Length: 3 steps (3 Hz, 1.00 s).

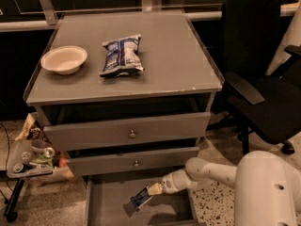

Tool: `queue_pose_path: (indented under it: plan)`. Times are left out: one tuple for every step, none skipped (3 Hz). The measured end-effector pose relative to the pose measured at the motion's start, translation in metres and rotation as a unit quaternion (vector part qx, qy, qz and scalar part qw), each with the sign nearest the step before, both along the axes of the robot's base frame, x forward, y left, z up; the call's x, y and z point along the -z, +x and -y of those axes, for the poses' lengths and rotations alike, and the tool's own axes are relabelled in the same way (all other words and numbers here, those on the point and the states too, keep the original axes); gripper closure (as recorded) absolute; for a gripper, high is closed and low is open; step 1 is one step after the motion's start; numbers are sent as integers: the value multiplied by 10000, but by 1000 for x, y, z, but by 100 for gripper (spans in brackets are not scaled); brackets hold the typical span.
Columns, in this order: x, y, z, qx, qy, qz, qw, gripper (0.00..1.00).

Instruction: Place rxbar blueberry into bottom drawer

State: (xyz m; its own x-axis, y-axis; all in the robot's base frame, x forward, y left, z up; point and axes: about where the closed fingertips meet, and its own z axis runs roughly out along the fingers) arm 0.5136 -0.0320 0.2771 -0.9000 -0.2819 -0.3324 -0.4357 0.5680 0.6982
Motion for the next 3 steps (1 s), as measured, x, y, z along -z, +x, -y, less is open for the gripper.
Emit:
queue_pose_path:
  plan:
    - [25, 12, -8, 271, 76, -57, 9996, 100]
    - [44, 21, -16, 469, 104, -142, 9987, 100]
    - [63, 27, -20, 751, 54, -248, 9969, 100]
